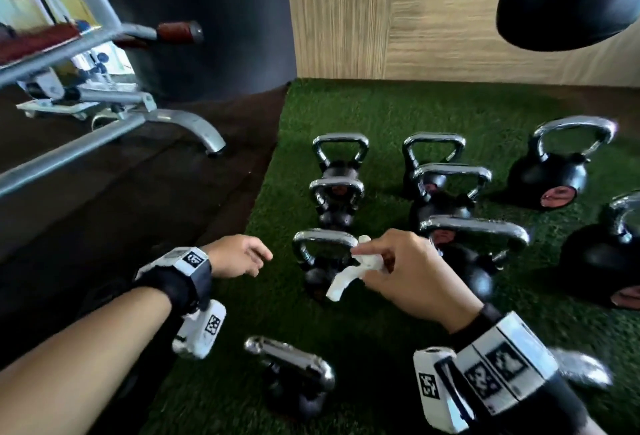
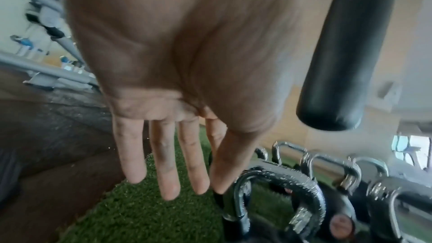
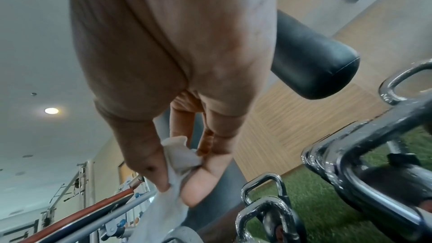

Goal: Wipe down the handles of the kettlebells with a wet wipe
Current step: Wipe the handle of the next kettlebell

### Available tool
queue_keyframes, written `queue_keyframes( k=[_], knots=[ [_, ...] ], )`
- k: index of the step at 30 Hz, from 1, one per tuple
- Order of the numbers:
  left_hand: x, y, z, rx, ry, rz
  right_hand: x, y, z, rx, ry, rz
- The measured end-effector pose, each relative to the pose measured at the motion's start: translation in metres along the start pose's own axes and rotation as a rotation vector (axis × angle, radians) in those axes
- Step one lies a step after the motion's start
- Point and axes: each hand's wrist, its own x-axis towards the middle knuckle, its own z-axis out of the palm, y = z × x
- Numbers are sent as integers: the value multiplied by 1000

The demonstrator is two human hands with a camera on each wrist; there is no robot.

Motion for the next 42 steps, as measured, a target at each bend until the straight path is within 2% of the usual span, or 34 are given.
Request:
queue_keyframes(
  k=[3,6,9,12,15,18,21,24,31,35,38,42],
  knots=[
    [16,21,-23,170,-102,-67,31,-2,-9,-39,-45,-14],
    [24,38,-41,363,-17,-65,56,-1,-12,-21,-60,6],
    [37,34,-32,345,-34,-90,77,4,-4,-94,-73,19],
    [67,8,-2,324,-161,-89,100,17,16,-148,-62,62],
    [98,-16,33,146,-212,-109,124,30,36,-171,-41,90],
    [121,-28,65,-108,-204,-7,137,40,45,-190,7,78],
    [133,-38,93,-281,-134,73,138,43,56,-265,-27,21],
    [140,-37,110,-301,-147,187,134,45,62,-242,34,37],
    [149,-39,120,-308,-101,339,132,41,94,-231,98,33],
    [150,-37,116,-304,-47,436,136,41,97,-220,61,166],
    [154,-39,116,-312,-40,475,135,33,99,-312,-12,149],
    [156,-40,113,-311,-66,471,128,36,94,-314,44,160]
  ],
)
